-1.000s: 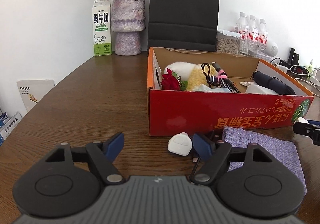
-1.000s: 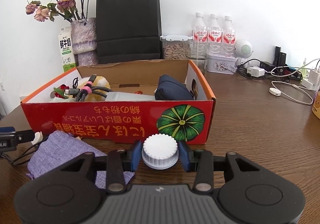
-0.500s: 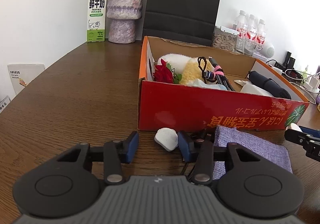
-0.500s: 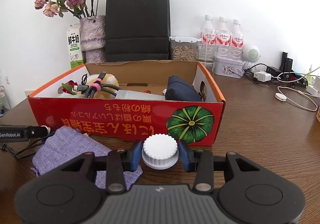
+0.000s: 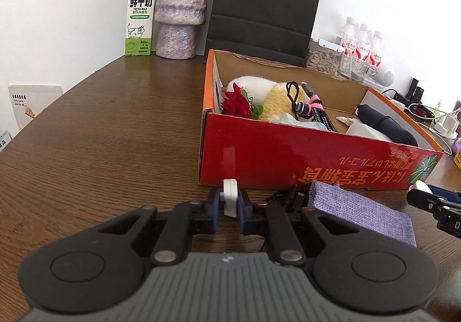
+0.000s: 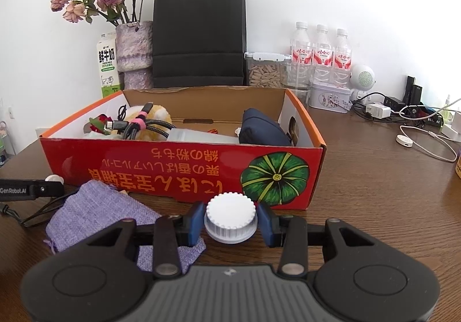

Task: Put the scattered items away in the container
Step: 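Grasp the small white plug with the left tool while the right tool holds the cap, then carry the white plug with the left tool while the right tool carries the cap into the box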

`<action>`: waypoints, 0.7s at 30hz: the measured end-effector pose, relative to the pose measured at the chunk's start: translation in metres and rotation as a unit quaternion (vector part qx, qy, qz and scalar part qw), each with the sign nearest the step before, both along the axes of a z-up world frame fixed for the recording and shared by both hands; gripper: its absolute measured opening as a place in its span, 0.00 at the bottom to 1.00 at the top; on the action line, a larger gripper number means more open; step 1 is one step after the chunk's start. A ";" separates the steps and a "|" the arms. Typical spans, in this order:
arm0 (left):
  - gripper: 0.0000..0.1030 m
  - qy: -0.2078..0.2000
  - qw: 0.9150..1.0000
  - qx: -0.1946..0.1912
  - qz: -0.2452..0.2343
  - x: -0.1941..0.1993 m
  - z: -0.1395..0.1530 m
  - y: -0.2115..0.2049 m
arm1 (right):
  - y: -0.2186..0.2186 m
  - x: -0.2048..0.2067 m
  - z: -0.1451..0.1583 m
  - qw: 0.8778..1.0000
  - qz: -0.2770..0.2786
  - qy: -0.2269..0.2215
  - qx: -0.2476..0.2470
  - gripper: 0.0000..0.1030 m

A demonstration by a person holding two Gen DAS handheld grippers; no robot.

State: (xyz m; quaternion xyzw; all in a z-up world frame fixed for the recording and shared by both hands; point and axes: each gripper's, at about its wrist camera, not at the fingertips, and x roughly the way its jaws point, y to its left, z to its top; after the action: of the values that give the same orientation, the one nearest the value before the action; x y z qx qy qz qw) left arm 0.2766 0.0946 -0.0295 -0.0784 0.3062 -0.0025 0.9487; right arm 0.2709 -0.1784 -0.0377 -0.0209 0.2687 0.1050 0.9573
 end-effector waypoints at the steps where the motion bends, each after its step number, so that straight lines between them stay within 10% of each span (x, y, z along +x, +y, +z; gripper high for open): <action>1: 0.12 0.000 1.000 0.000 0.002 0.000 0.000 0.000 | 0.000 0.000 0.000 1.000 0.000 -0.001 0.000 0.38; 21: 0.12 -0.088 0.995 0.015 0.044 -0.037 0.030 -0.007 | -0.006 -0.017 0.012 0.998 -0.008 -0.068 0.010 0.38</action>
State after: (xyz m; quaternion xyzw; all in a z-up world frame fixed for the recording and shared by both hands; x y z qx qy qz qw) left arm 0.2394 0.0874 0.0007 -0.0767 0.2178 0.0370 0.9723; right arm 0.2538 -0.1845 -0.0261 -0.0161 0.2022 0.0982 0.9743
